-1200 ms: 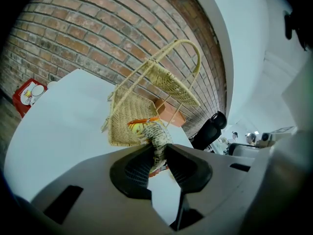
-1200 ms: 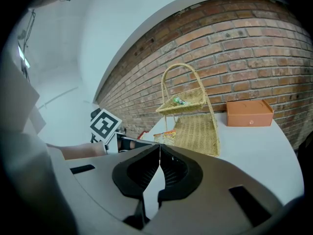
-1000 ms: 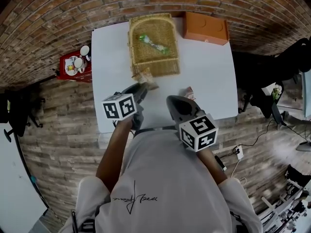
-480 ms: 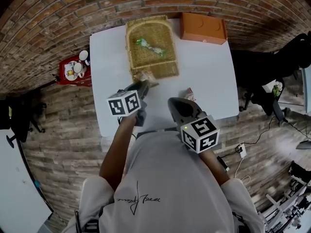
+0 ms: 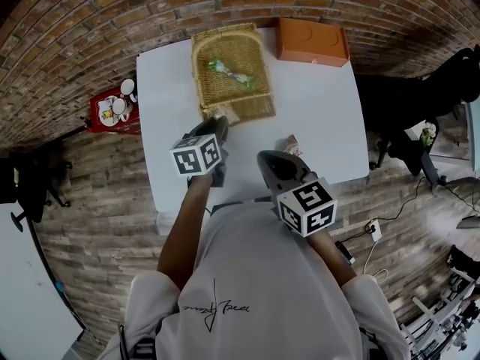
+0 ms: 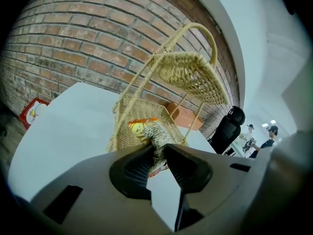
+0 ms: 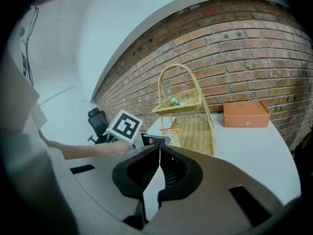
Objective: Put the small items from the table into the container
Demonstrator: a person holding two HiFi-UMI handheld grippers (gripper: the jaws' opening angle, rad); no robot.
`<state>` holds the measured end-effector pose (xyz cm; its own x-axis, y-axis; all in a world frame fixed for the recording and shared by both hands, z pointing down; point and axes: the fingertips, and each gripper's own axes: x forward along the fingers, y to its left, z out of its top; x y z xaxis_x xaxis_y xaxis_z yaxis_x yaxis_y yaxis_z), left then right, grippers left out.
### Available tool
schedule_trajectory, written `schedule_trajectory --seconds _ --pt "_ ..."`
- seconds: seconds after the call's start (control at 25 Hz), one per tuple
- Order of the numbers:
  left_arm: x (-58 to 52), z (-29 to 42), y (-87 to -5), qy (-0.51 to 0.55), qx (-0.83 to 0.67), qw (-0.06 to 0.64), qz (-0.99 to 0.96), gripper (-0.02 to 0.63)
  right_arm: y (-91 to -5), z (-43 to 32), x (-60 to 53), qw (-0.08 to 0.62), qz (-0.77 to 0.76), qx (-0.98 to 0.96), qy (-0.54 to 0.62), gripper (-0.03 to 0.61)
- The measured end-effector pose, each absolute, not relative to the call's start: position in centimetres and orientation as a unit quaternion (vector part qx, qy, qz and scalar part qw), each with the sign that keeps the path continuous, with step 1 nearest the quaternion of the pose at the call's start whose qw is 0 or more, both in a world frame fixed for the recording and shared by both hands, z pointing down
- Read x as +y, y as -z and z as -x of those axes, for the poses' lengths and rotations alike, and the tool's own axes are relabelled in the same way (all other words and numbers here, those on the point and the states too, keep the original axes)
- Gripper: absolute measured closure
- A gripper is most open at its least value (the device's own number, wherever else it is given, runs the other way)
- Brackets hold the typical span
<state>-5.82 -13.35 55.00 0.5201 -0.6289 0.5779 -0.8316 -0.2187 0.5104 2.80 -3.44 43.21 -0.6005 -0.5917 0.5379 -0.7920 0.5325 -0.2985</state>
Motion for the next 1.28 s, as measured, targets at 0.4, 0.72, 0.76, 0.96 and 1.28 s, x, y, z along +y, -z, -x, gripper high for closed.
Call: schedule_trajectory --seconds 0.4,0.72,0.76,0.96,1.28 --pt "-14.3 6.1 -56.5 -0.149 -0.505 0.377 -0.762 0.520 -44.0 -1.2 -4.0 0.197 -0.394 -0.860 -0.258 0.555" --pt "-14.5 6.1 -57.5 -0.174 -0.510 0.350 -0.766 0.520 -44.4 -1.7 -3.6 0.202 -0.397 -0.855 -0.266 0.555" --pt "-14.5 6.2 -57.6 -0.177 -0.511 0.348 -0.766 0.518 -44.4 -1.8 -3.6 0.201 -0.399 -0.854 -0.267 0.555" --pt "-14.2 6.0 -58.1 -0.194 -0.508 0.335 -0.770 0.490 -44.5 -2.1 -3.7 0.200 -0.404 -0.851 -0.268 0.557" --pt "-13.9 6.2 -57.8 -0.194 -0.512 0.332 -0.768 0.486 -44.5 -2.1 -3.5 0.199 -0.403 -0.851 -0.270 0.555"
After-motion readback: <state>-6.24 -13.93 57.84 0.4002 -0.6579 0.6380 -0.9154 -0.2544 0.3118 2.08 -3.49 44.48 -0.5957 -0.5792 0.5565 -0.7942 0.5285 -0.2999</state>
